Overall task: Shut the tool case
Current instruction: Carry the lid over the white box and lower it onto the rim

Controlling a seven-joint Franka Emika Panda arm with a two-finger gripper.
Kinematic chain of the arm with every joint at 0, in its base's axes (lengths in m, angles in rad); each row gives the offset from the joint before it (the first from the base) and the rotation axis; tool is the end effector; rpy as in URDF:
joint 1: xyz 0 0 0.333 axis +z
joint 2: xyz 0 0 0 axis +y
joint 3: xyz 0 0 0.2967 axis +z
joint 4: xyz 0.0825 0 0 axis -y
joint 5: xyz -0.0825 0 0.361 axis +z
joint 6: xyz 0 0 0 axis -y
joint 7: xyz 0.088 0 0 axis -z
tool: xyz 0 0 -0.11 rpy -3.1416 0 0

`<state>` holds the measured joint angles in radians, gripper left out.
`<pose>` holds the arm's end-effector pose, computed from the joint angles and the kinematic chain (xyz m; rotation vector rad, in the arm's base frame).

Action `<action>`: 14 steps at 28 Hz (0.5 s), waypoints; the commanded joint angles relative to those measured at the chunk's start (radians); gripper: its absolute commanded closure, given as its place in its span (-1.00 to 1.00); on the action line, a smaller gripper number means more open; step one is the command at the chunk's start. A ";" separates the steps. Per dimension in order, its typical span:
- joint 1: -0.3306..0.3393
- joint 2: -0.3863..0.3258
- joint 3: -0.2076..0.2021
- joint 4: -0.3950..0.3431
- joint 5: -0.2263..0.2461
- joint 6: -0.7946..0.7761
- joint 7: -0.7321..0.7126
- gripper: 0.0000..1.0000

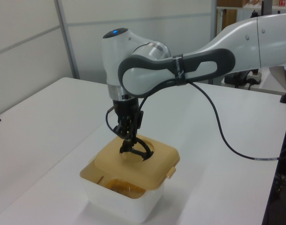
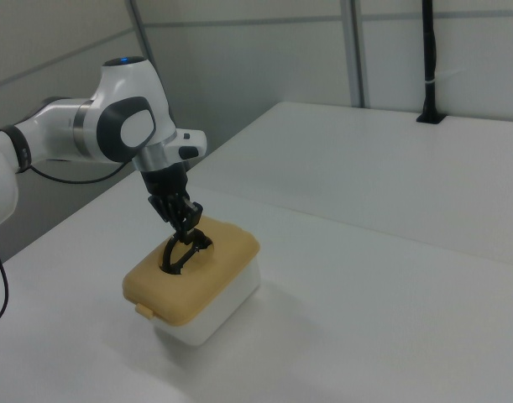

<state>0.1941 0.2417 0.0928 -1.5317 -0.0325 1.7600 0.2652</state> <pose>0.5852 0.1640 0.4989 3.1286 0.0398 -0.0144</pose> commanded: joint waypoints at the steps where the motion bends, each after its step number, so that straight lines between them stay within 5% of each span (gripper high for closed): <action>1: 0.038 0.044 -0.005 0.051 -0.021 -0.010 0.046 1.00; 14: 0.074 0.083 -0.007 0.110 -0.029 0.030 0.063 1.00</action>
<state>0.2479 0.3137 0.0928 -1.4525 -0.0378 1.7792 0.3022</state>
